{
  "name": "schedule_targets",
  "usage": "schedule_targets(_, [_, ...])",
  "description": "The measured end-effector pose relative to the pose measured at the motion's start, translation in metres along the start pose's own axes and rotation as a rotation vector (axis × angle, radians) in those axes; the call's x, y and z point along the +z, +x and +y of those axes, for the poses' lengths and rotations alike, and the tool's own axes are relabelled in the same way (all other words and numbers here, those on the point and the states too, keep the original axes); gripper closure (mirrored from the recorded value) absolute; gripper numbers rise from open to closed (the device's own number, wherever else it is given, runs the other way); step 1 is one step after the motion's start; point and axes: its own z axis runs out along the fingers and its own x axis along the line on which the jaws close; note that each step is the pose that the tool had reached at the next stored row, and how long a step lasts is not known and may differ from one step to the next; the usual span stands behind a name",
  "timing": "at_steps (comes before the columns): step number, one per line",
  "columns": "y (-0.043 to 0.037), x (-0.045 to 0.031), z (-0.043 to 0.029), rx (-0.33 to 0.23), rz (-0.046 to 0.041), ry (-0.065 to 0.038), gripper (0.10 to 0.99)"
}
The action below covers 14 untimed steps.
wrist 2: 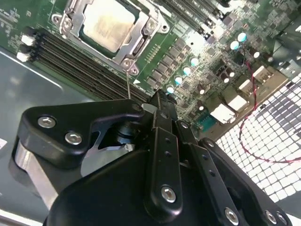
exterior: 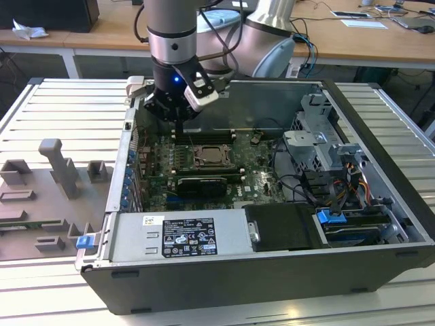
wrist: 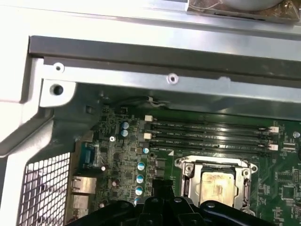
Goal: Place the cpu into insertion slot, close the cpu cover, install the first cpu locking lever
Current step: 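Close the cpu cover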
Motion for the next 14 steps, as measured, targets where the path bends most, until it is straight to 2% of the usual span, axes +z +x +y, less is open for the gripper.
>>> schedule_targets(6, [0.0005, 0.0032, 0.0126, 0.001, -0.0002, 0.0, 0.98])
schedule_targets(10, [-0.0017, 0.0041, 0.0131, 0.002, -0.0002, 0.0, 0.98])
schedule_targets(12, [-0.014, 0.0048, 0.014, 0.003, -0.0003, 0.0, 0.98])
schedule_targets(14, [-0.0302, 0.0057, 0.013, 0.004, -0.0003, 0.0, 0.98])
